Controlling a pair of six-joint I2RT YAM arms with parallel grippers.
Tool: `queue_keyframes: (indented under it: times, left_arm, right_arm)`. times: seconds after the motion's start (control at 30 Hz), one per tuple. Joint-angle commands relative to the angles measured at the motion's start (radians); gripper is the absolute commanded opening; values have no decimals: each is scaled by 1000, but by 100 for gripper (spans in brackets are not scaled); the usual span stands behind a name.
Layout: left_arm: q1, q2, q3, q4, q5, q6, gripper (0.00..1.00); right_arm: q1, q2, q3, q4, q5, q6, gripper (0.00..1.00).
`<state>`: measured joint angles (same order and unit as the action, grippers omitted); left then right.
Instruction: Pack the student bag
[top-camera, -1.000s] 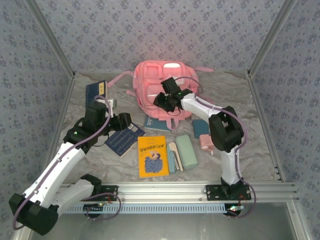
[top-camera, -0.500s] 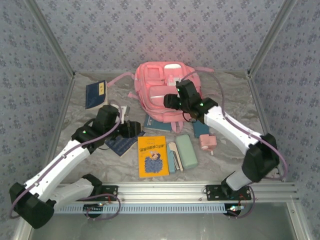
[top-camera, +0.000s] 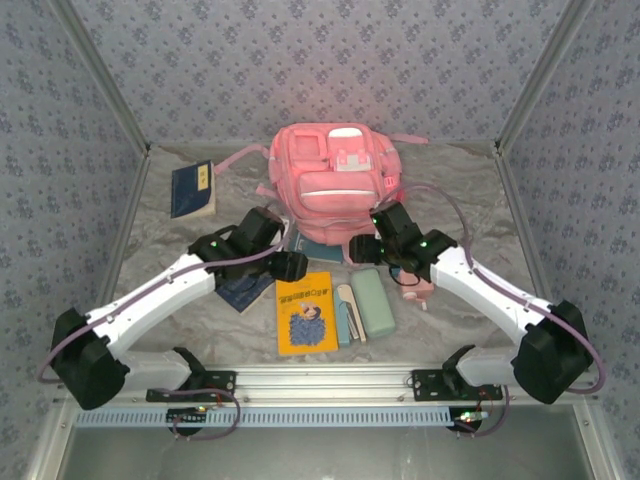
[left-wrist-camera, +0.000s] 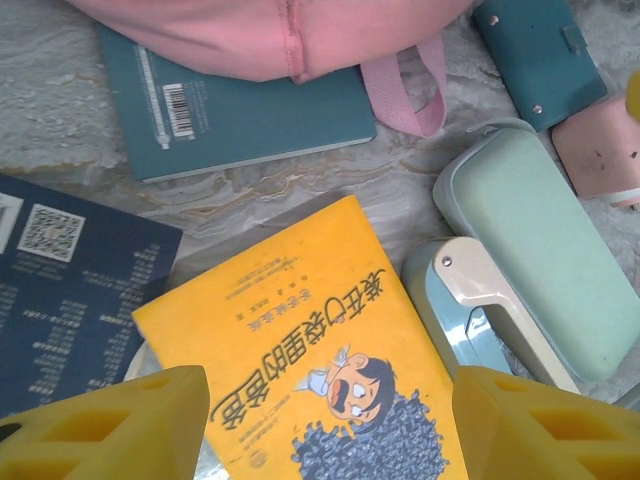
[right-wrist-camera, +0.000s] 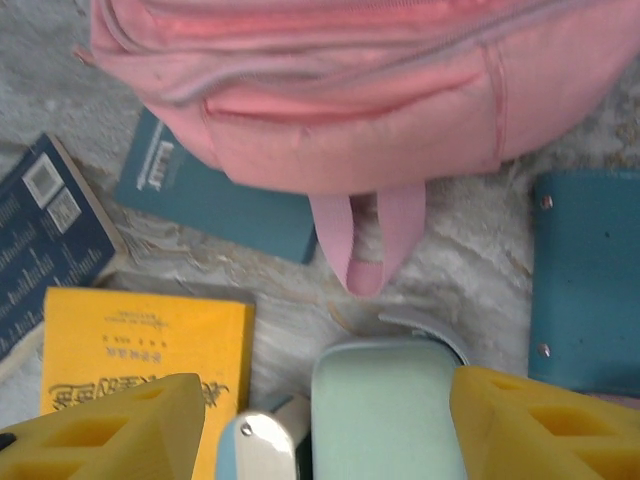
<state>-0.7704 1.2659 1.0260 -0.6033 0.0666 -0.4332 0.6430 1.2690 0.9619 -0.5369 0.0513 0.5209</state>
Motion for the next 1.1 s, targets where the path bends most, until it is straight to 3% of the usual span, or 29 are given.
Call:
queue_keyframes:
  times: [0.0,0.1,0.33,0.53,0.73,0.9,1.07]
  left_arm:
    - [-7,25,28,56,-10,-36,65]
    - [-8,118,144,32,-10,59,65]
    - [28,500,606,-136,-57,379,66]
    - [148,871,1053,-254,101,454,66]
    - [197,1305,1699,-422,130,471,66]
    - [252,1360,1668,-327,294,414,64]
    - [237,1389,1633,-324,444,427,58]
  right_arm:
    - [18,-67,-32,-125,47,16,68]
    - [18,-116,-51,-170,53,22,68]
    - [-52,-214,-66,-194,1,-30,69]
    - [-145,-220,-99,-149,-134,-57,69]
    - [-194,-218,-137,-111,-252,-38,69]
    - [-219,-222,-140,-135,-271,-50,69]
    - [-257,-190,-119,-173,-270,-96,70]
